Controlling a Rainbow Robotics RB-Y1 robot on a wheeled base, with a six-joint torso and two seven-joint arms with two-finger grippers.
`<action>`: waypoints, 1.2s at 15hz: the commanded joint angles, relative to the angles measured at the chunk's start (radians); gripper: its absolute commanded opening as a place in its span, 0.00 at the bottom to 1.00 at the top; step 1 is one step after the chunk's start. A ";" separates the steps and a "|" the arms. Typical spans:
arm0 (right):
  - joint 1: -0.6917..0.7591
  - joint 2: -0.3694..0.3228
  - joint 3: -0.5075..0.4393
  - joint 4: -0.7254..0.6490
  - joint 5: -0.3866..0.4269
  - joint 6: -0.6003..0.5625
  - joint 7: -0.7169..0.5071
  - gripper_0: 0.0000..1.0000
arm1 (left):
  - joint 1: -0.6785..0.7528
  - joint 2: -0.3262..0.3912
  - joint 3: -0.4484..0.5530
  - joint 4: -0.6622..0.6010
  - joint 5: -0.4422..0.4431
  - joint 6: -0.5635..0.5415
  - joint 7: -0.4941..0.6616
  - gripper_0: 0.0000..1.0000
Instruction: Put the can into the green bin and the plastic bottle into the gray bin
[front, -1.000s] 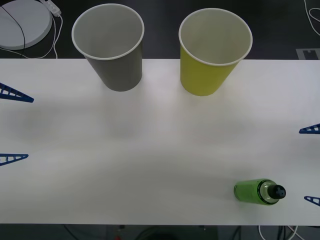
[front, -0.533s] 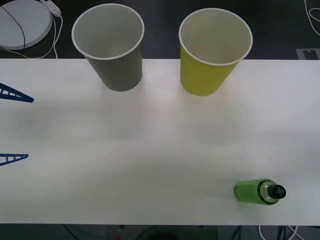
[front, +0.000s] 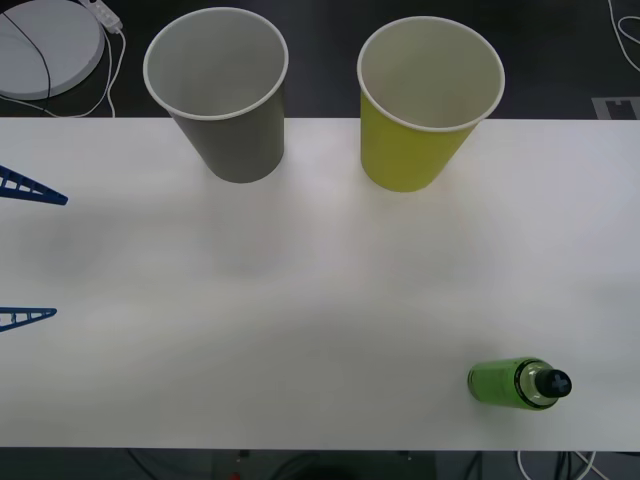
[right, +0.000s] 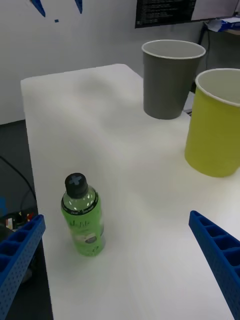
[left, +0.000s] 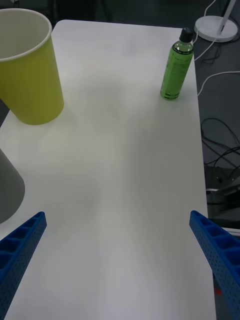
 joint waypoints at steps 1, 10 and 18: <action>-0.059 -0.009 0.074 0.166 -0.002 -0.015 0.047 1.00 | 0.000 0.000 0.000 0.000 0.000 0.000 0.000 1.00; -0.182 -0.007 0.364 0.409 -0.068 -0.015 0.289 1.00 | 0.000 0.000 0.000 0.000 0.000 0.000 0.000 1.00; -0.309 0.026 0.532 0.548 -0.048 -0.015 0.375 1.00 | 0.000 0.000 0.000 0.000 0.000 0.000 0.000 1.00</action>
